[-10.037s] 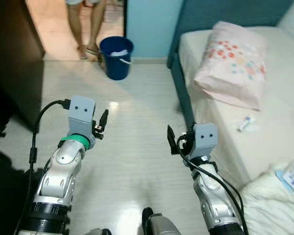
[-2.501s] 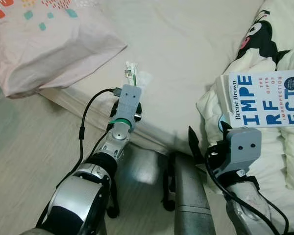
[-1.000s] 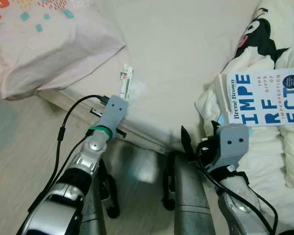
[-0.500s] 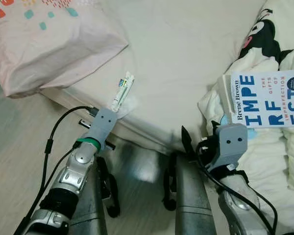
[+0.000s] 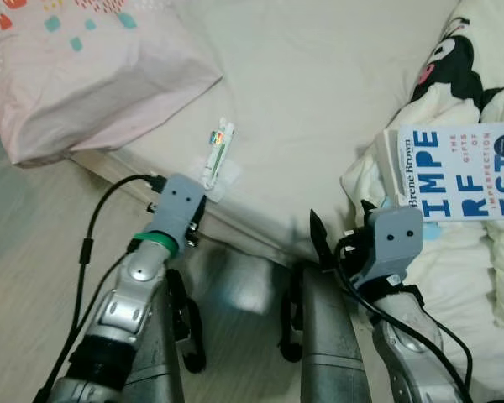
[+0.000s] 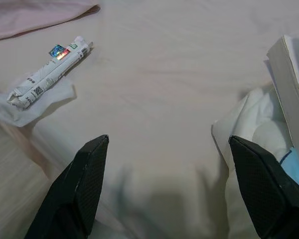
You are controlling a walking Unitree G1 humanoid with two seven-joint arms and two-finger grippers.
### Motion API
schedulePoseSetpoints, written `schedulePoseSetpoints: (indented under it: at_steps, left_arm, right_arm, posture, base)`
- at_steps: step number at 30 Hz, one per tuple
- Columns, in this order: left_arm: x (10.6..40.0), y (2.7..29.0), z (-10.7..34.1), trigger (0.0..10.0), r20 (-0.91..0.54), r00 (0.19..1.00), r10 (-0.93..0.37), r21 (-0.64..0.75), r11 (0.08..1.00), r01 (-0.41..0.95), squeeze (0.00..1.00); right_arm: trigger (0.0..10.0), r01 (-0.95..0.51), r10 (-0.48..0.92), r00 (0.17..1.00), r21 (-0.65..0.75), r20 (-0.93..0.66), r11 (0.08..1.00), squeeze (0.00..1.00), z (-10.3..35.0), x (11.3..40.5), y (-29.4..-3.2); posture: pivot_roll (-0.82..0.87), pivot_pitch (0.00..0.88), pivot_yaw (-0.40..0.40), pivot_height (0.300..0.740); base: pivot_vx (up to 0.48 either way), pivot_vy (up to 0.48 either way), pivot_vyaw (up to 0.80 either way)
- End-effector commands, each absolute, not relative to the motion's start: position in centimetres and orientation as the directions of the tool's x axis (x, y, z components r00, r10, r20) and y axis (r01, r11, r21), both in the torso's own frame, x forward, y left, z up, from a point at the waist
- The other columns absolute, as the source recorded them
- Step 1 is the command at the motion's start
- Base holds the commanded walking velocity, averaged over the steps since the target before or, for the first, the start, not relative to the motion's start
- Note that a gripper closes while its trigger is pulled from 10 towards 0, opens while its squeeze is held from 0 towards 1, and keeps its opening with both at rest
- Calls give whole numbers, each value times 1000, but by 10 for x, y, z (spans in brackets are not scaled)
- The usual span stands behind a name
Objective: Clean up the room
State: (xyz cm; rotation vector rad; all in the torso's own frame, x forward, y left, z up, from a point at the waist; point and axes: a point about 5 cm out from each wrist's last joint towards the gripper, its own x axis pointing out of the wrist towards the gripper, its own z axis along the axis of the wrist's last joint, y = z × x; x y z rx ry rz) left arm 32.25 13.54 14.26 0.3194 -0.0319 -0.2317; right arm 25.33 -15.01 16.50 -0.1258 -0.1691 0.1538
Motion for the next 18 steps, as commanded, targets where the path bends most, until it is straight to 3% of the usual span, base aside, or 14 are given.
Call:
schedulePoseSetpoints:
  at_steps: [1, 5, 6, 13, 18]
  left_arm:
    - [314, 139, 135, 10000, -48, 968, -245, 321, 914, 247, 1000]
    - [311, 141, 142, 10000, -44, 965, -260, 315, 913, 260, 1000]
    - [311, 141, 145, 10000, -42, 963, -265, 300, 916, 265, 0]
    - [340, 103, 140, 10000, -77, 942, -327, 180, 925, 336, 0]
    - [355, 88, 133, 10000, -120, 939, -322, 178, 924, 340, 0]
  right_arm:
    - [10000, -142, 159, 980, -133, 120, 981, 0, 155, 250, -152]
    - [10000, -144, 160, 980, -131, 120, 981, 0, 154, 251, -151]
    - [10000, -145, 161, 979, -130, 122, 981, 0, 154, 252, -151]
    - [10000, -157, 172, 977, -122, 126, 980, 0, 154, 253, -145]
    - [10000, -154, 169, 977, -123, 127, 980, 0, 154, 253, -145]
  posture:
    - [-152, 392, 97, 601]
    - [-139, 396, 102, 601]
    - [-136, 398, 100, 601]
    - [-157, 410, 99, 601]
    - [-165, 415, 103, 601]
  base:
    - [0, 0, 0]
    - [0, 0, 0]
    - [0, 0, 0]
    - [0, 0, 0]
    - [0, 0, 0]
